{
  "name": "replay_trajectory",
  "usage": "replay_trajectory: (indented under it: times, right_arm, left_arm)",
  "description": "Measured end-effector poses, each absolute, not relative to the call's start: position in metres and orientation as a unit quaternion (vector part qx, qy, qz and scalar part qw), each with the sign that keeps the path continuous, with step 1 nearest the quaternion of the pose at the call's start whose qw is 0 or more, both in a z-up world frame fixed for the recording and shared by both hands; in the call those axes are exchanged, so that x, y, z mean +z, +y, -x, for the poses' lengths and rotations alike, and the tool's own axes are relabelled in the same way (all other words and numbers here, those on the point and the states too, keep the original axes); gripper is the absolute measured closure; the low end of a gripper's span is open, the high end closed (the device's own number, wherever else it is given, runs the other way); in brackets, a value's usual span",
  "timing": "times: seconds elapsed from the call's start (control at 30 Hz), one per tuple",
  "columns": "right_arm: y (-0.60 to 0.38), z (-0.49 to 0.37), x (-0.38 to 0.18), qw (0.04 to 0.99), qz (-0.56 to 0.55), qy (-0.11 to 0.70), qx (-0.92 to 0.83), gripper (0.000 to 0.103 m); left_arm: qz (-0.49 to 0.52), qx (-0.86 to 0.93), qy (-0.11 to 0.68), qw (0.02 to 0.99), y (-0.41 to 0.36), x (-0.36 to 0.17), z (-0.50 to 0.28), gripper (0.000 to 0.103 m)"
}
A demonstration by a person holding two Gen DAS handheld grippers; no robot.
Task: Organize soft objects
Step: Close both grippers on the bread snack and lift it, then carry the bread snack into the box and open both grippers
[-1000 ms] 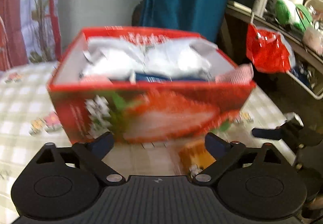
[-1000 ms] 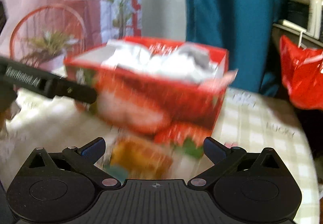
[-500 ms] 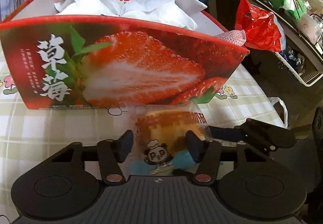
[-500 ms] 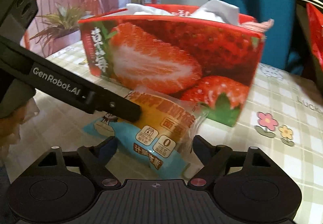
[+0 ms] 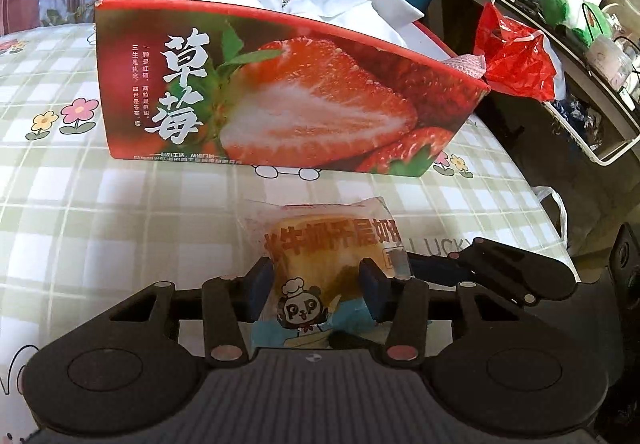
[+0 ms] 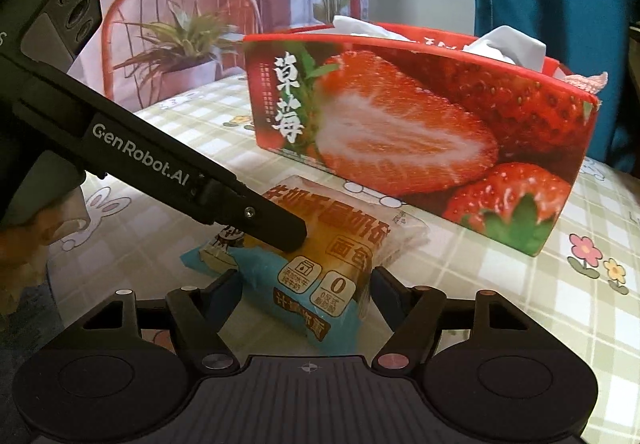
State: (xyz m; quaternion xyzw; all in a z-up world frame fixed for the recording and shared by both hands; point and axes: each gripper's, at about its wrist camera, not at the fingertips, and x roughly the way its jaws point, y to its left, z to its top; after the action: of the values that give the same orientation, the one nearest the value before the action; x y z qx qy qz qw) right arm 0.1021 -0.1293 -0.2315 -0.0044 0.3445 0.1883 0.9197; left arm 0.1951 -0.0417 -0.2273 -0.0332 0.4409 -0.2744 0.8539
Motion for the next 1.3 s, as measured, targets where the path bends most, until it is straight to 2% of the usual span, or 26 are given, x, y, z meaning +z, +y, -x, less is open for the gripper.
replay_trajectory:
  times: [0.13, 0.5, 0.6, 1.0, 1.3]
  right_arm:
    - [-0.130, -0.096, -0.231, 0.922, -0.001, 0.340, 0.183, 0.043]
    - [-0.131, -0.093, -0.233, 0.926, 0.000, 0.334, 0.178, 0.044]
    - [-0.132, -0.094, -0.232, 0.926, -0.009, 0.333, 0.180, 0.047]
    - [-0.144, -0.094, -0.173, 0.951, -0.002, 0.249, 0.182, 0.049]
    - [-0.157, -0.153, -0.112, 0.959, 0.018, 0.214, 0.186, 0.048]
  left_arm:
    - [0.033, -0.275, 0.440, 0.854, -0.038, -0.227, -0.191, 0.053]
    - [0.043, -0.278, 0.436, 0.855, -0.037, -0.229, -0.191, 0.053]
    - [0.040, -0.285, 0.429, 0.856, -0.040, -0.224, -0.187, 0.053]
    - [0.073, -0.316, 0.342, 0.882, -0.030, -0.152, -0.195, 0.053]
    - [0.067, -0.315, 0.303, 0.897, -0.041, -0.099, -0.246, 0.053]
